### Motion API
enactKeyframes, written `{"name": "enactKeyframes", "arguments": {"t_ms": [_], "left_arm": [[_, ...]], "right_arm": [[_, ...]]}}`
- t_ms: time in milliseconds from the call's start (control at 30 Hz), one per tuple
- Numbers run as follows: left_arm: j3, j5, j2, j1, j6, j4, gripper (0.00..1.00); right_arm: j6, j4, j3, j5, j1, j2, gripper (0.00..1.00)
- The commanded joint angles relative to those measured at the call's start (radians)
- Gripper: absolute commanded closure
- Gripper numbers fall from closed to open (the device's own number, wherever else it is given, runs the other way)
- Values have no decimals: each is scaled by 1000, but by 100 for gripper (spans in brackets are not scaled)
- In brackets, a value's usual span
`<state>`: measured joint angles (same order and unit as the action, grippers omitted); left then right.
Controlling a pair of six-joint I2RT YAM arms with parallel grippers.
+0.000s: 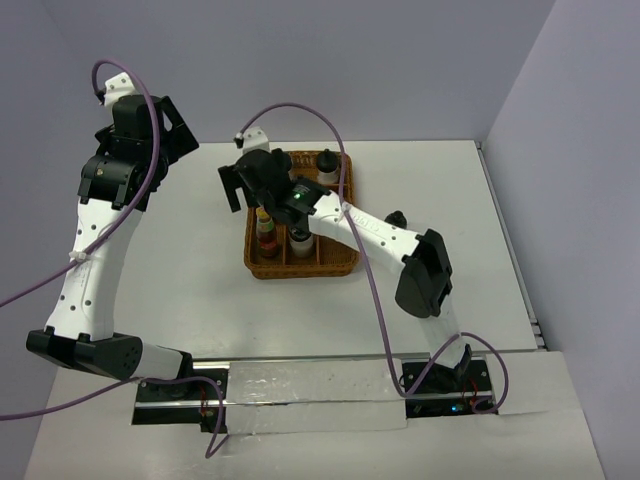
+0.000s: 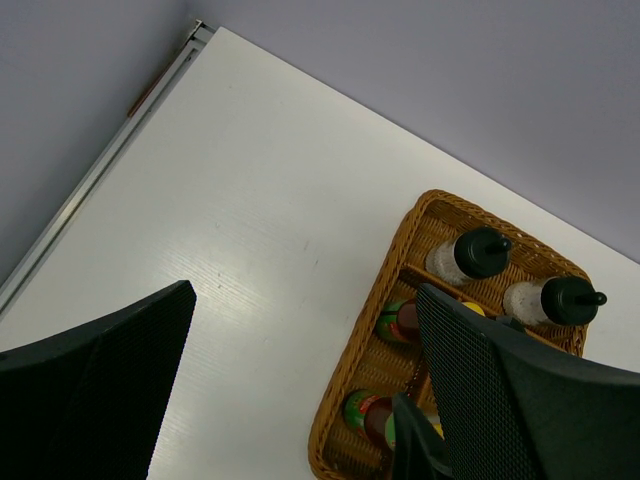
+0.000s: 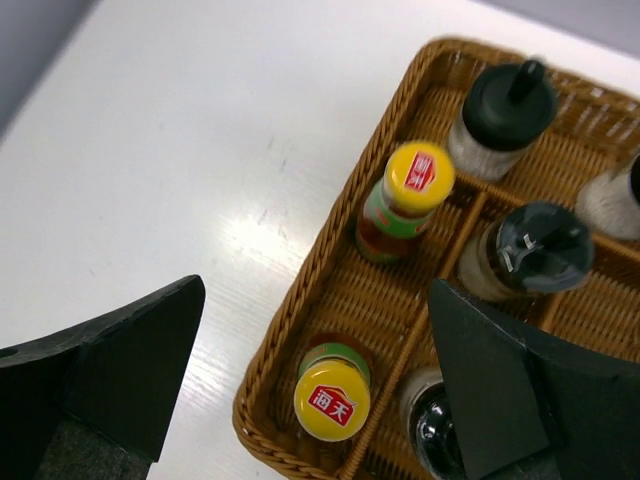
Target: Organize the condiment bottles
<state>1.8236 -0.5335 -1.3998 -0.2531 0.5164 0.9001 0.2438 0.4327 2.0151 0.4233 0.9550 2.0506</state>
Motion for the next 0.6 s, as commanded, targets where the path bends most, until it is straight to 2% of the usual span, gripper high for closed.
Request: {"name": "enactKeyframes", "arguments": {"t_ms": [0, 133, 233, 333, 367, 400, 567], "left_arm": [[-4, 13, 20, 8, 7, -42, 1], [-1, 16, 15, 8, 7, -44, 0], [0, 17, 13, 8, 6, -44, 1], [-1, 16, 10, 8, 4, -49, 1], [-3, 17, 10, 8, 4, -49, 1], [-5, 20, 10, 8, 4, -54, 1], [-6, 39, -7, 8, 6, -59, 1]], "right_arm": [[-30, 42, 95, 46, -25, -116, 0], [-16, 81, 104, 65, -76, -206, 0], [41, 122, 33, 64, -179, -299, 0], [115, 171, -142, 67, -316, -432, 0], [117, 179, -191, 75, -318, -463, 0], [144, 189, -298, 89, -373, -503, 0], [225, 212, -568, 66, -531, -650, 0]]}}
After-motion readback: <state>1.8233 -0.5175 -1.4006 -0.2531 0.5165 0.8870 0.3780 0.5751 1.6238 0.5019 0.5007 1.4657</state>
